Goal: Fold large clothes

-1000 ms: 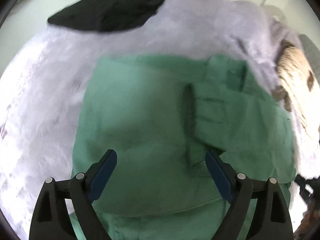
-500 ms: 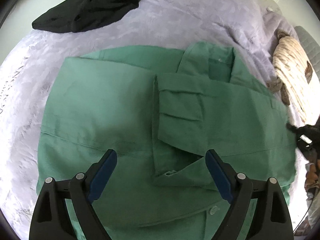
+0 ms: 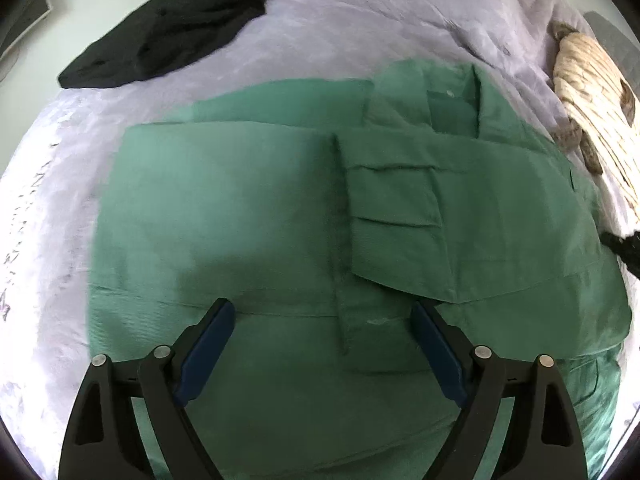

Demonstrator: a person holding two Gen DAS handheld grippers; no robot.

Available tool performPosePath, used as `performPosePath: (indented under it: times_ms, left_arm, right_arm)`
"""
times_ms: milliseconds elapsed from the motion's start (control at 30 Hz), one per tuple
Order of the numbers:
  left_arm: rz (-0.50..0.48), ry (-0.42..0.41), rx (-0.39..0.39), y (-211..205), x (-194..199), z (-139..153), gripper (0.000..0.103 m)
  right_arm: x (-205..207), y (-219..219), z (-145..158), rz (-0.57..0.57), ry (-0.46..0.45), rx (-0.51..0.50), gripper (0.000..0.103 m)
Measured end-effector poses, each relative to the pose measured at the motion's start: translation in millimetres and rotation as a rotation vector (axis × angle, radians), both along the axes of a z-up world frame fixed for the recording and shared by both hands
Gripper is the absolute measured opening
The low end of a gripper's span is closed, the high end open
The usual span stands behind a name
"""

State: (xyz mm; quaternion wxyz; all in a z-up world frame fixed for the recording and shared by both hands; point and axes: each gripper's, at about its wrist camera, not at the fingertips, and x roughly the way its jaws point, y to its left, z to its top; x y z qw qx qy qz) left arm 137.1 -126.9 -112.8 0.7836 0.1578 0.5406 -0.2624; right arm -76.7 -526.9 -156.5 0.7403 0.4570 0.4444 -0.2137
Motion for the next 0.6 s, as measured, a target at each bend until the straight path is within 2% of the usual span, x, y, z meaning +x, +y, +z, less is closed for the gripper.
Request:
performPosePath:
  times_ms: [33, 167, 233, 333, 433, 500, 600]
  left_arm:
    - [0.001, 0.000, -0.015, 4, 0, 5, 0.088]
    - [-0.024, 0.021, -0.056, 10, -4, 19, 0.049]
    - [-0.050, 0.032, -0.076, 8, -9, 22, 0.042]
    - [-0.108, 0.027, -0.092, -1, -24, 25, 0.042]
    - [-0.127, 0.034, -0.024, -12, -30, 6, 0.042]
    - [-0.106, 0.071, -0.024, -9, -28, -7, 0.043]
    - [-0.104, 0.083, -0.044, -2, -29, -2, 0.043]
  right_arm:
    - [-3, 1, 6, -0.009, 0.003, -0.003, 0.005]
    - [-26, 17, 32, -0.003, -0.012, -0.040, 0.005]
    - [-36, 32, 46, 0.019, -0.021, -0.069, 0.005]
    - [-45, 58, 60, 0.065, -0.054, -0.078, 0.005]
    - [-48, 81, 59, 0.127, -0.061, -0.050, 0.005]
    - [-48, 95, 49, 0.158, -0.021, -0.047, 0.005]
    - [-60, 97, 17, 0.150, 0.084, -0.021, 0.002]
